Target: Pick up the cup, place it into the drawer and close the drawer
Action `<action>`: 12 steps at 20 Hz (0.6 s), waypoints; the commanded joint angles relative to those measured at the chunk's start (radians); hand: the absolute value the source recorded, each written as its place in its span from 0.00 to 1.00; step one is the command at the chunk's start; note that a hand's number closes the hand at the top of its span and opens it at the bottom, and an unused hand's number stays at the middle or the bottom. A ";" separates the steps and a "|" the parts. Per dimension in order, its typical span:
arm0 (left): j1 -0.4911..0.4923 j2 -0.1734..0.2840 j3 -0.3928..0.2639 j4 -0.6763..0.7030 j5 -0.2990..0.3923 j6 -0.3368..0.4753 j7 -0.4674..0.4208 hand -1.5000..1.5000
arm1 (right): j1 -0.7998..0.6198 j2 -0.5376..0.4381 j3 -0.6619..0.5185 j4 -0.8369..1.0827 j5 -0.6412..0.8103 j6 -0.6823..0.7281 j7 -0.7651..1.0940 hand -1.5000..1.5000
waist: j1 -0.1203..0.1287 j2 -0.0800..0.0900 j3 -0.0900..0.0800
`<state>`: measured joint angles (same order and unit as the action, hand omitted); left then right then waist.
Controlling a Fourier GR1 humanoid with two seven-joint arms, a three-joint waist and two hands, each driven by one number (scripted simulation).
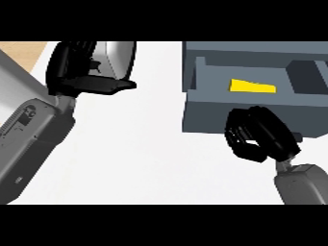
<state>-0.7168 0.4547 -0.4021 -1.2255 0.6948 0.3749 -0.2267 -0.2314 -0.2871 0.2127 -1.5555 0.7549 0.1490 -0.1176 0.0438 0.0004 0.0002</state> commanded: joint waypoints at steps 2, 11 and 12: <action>0.124 0.108 0.067 -0.101 0.019 -0.077 -0.002 0.00 | -0.073 0.029 0.056 0.237 0.163 -0.134 -0.060 1.00 | -0.006 0.001 0.000; 0.230 0.103 0.098 -0.183 -0.004 -0.102 0.003 0.00 | -0.444 0.102 -0.108 0.877 0.147 -0.297 -0.237 1.00 | 0.002 0.011 0.002; 0.272 0.095 0.122 -0.179 -0.012 -0.119 -0.047 0.00 | -0.467 0.115 -0.106 0.909 0.145 -0.279 -0.245 1.00 | -0.008 0.008 0.001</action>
<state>-0.4975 0.5528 -0.3073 -1.3815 0.6983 0.2692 -0.2484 -0.5898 -0.2014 0.1500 -0.8609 0.8991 -0.0866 -0.3070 0.0437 0.0039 -0.0010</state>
